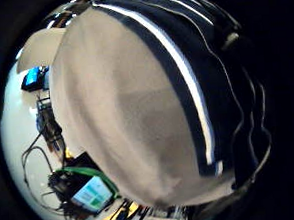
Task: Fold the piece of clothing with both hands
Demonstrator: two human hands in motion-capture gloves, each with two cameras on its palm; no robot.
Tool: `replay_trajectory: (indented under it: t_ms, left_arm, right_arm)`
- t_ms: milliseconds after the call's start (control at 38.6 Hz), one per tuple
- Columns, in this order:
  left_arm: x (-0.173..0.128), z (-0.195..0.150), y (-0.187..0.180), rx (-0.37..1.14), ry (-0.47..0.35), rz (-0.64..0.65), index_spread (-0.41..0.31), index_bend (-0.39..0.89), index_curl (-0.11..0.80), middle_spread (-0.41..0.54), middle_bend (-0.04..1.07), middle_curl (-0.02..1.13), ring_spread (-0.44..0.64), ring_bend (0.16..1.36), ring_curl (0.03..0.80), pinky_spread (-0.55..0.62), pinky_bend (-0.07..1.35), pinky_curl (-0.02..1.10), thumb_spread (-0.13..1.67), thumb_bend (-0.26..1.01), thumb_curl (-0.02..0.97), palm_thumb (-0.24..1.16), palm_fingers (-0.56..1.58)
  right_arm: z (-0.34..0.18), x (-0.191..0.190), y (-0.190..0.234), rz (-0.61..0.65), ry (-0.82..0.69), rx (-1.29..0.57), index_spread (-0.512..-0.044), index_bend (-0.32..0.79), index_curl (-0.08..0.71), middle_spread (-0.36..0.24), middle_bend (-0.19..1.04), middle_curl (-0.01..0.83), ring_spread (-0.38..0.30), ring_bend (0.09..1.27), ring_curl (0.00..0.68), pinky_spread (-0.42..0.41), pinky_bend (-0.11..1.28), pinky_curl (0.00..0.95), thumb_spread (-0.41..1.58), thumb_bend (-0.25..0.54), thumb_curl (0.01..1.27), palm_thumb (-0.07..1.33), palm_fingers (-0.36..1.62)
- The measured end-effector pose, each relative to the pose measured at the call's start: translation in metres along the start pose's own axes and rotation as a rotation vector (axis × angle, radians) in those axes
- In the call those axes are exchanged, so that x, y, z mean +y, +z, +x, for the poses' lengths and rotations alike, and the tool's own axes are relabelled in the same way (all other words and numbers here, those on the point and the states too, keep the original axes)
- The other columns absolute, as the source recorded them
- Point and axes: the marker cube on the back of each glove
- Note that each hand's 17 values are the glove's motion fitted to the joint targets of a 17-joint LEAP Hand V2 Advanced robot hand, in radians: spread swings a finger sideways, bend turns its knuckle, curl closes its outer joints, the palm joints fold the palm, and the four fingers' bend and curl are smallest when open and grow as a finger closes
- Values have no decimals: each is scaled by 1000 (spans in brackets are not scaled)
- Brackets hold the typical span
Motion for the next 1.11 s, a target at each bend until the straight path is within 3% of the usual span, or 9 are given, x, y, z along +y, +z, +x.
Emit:
replay_trajectory:
  t_ms: [52,129,181,207,233,311,518,699,1113]
  left_arm:
    - [-9,-1,6,-19,22,68,-143,220,292,-17,223,243,41,570,281,49,504,337,998,11,231,251,553]
    - [-46,-12,31,-99,49,150,-193,288,328,-102,277,270,-98,509,268,-122,528,338,1065,60,246,356,903]
    - [-63,-17,44,-154,59,174,-212,277,340,-139,290,289,-148,488,277,-174,514,344,1089,67,250,385,971]
    - [-63,-16,45,-177,64,166,-223,276,347,-156,309,307,-174,478,283,-196,510,353,1104,71,251,399,1014]
    - [-56,-13,43,-193,74,138,-228,271,353,-171,315,319,-195,479,293,-216,497,358,1112,73,254,412,1047]
    - [-6,9,23,-185,125,-4,-252,260,370,-212,332,357,-244,481,320,-267,485,379,1141,76,254,445,1128]
    - [-54,-14,56,-271,133,158,-215,117,358,-211,189,383,-245,436,356,-305,542,423,1139,-64,195,182,924]
    - [-59,-20,48,-308,137,245,-258,160,362,-267,236,393,-314,412,350,-382,568,420,1186,60,234,378,1220]
    - [18,-18,-65,-320,177,84,-305,185,412,-335,338,475,-366,451,401,-411,566,443,1241,29,226,450,1271]
  right_arm:
    - [-5,0,-3,55,-20,-2,-392,131,161,45,179,225,167,552,308,248,875,407,1041,43,300,704,248]
    - [-9,-3,-5,121,-31,38,-361,203,190,-5,313,274,45,584,303,69,797,369,1030,103,340,843,700]
    - [-12,-5,-7,154,-30,84,-350,173,199,-23,296,280,-1,582,295,-8,788,353,1018,105,353,875,777]
    - [-13,-6,-8,168,-28,114,-365,134,196,-10,245,269,49,520,282,73,766,349,1021,71,346,831,518]
    - [-14,-8,-9,182,-26,148,-328,193,247,-41,328,316,-46,639,366,-80,806,403,1004,130,369,943,925]
    - [-18,-11,-12,212,-24,229,-297,149,236,-74,310,316,-114,684,354,-161,758,365,964,141,396,1007,1134]
    - [-21,-16,-17,211,-32,255,-264,152,298,-115,303,366,-189,705,421,-241,733,410,905,111,430,1065,1216]
    - [-20,-11,-21,155,-48,261,-252,150,318,-128,290,389,-206,716,434,-266,725,419,871,85,452,1107,1265]
    - [-47,85,-111,88,-158,200,-244,141,339,-158,318,437,-219,702,444,-282,710,435,805,-4,502,1126,1271]
